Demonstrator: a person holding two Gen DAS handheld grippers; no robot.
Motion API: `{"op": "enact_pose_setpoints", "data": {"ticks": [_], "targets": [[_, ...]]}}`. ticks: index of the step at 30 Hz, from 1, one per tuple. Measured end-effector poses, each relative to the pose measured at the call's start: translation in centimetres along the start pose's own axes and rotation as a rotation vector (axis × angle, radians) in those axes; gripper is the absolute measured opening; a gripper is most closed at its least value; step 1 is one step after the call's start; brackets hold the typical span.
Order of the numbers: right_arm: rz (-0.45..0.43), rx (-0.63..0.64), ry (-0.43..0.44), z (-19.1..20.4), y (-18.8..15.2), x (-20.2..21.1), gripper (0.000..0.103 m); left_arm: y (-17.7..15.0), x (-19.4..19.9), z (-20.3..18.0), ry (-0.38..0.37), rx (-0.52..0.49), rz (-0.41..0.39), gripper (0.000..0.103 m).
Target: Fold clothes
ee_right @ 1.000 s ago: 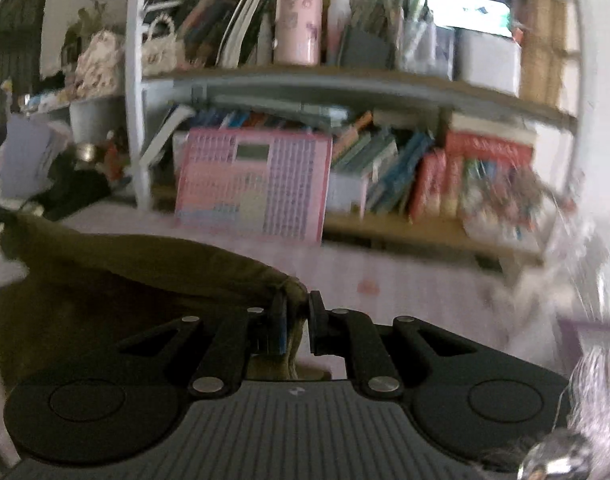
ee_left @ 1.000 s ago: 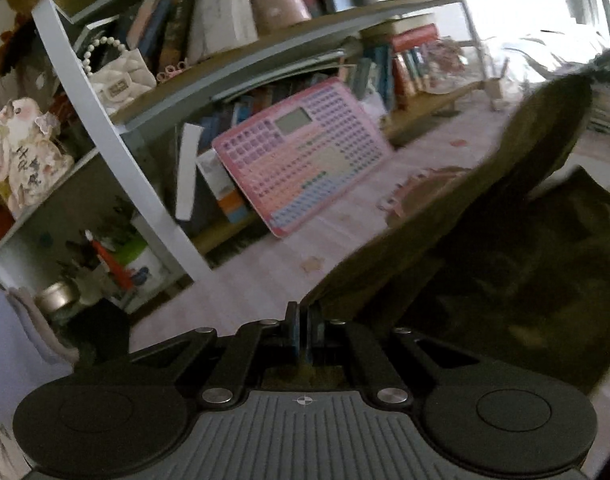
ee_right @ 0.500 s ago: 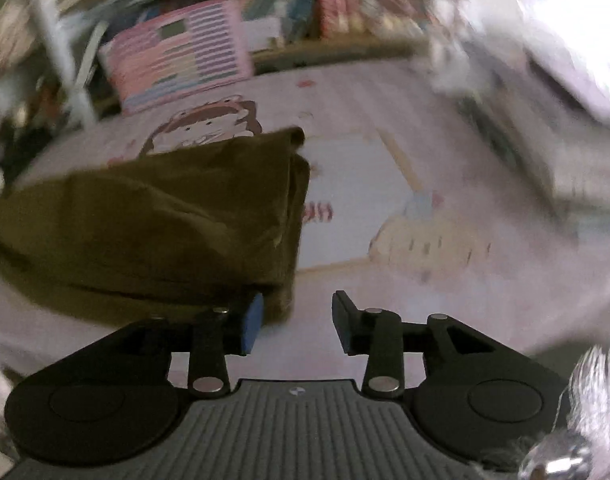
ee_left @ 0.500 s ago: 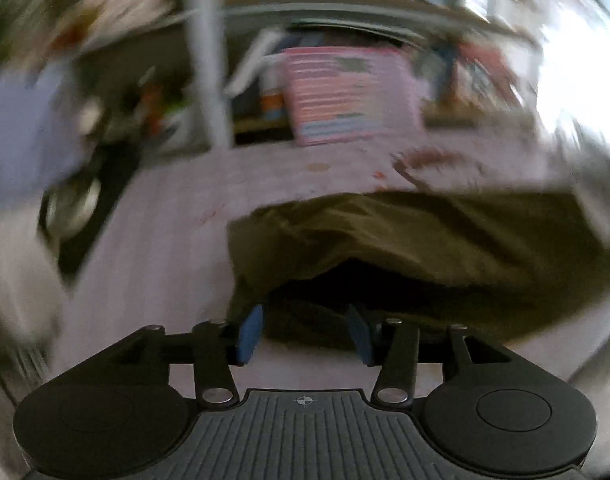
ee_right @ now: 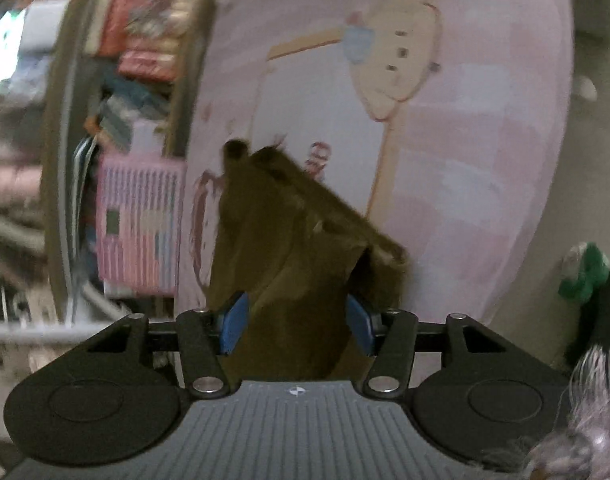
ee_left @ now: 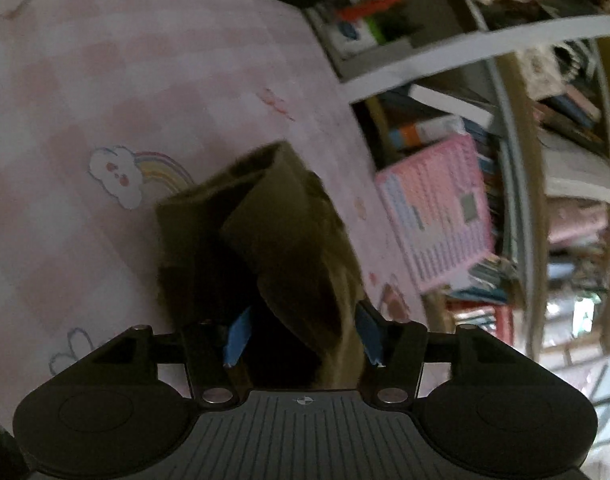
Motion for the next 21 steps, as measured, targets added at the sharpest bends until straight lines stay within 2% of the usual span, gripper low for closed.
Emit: {"op": "enact_pose_setpoints", "data": {"ticks": [1, 2, 3, 4, 5, 6, 8, 11, 13, 14, 16, 19, 21], "targets": [[-0.006, -0.019, -0.010, -0.2, 0.3, -0.2, 0.049, 0.3, -0.1, 0.0, 0.005, 0.007, -0.013, 0.053], [-0.012, -0.037, -0.019, -0.3, 0.5, -0.4, 0.041, 0.5, -0.2, 0.0, 0.020, 0.004, -0.016, 0.041], [-0.017, -0.050, -0.021, -0.3, 0.7, -0.6, 0.034, 0.8, -0.4, 0.0, 0.040, -0.004, -0.015, 0.023], [-0.016, -0.049, -0.019, -0.1, 0.9, -0.9, 0.018, 1.0, -0.7, 0.0, 0.074, -0.018, -0.007, 0.016], [-0.016, -0.044, -0.017, 0.2, 1.0, -1.1, 0.010, 1.3, -1.1, -0.4, 0.090, -0.036, 0.000, 0.010], [-0.018, -0.016, -0.013, 0.9, 1.4, -1.4, 0.010, 1.6, -1.5, -1.0, 0.094, -0.057, 0.004, 0.009], [-0.043, 0.061, 0.059, 4.5, 2.5, -1.6, 0.008, 2.6, -1.6, -3.6, 0.040, -0.095, -0.010, 0.008], [-0.092, 0.173, 0.210, 11.1, 4.2, -0.8, 0.008, 3.9, 0.5, -8.2, -0.120, -0.146, -0.043, 0.008], [-0.148, 0.242, 0.333, 14.8, 4.8, 2.2, 0.008, 4.1, 2.4, -9.0, -0.182, -0.174, -0.056, 0.008], [-0.161, 0.250, 0.354, 15.1, 5.0, 3.4, 0.008, 3.8, 2.9, -8.1, -0.175, -0.183, -0.049, 0.008], [-0.146, 0.229, 0.316, 13.4, 4.9, 4.9, 0.008, 2.5, 3.0, -4.5, -0.105, -0.189, -0.006, 0.008], [-0.048, 0.200, 0.103, 6.6, 3.1, 3.8, 0.008, 0.2, 1.9, 2.5, 0.060, -0.126, 0.066, 0.008], [0.008, 0.183, -0.057, 1.9, 1.8, 2.7, 0.008, -0.5, 1.3, 4.7, 0.099, -0.105, 0.078, 0.009]]}}
Point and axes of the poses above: each gripper's, at about its wrist camera, not at the fingertips, and x roughly against the way its jaws point, z to its left, y to its top, the point moved 6 cm from there along -x, roughly the way its jaws point, and after that the axes turned 14 degrees about -z, right-handed, at the moved point
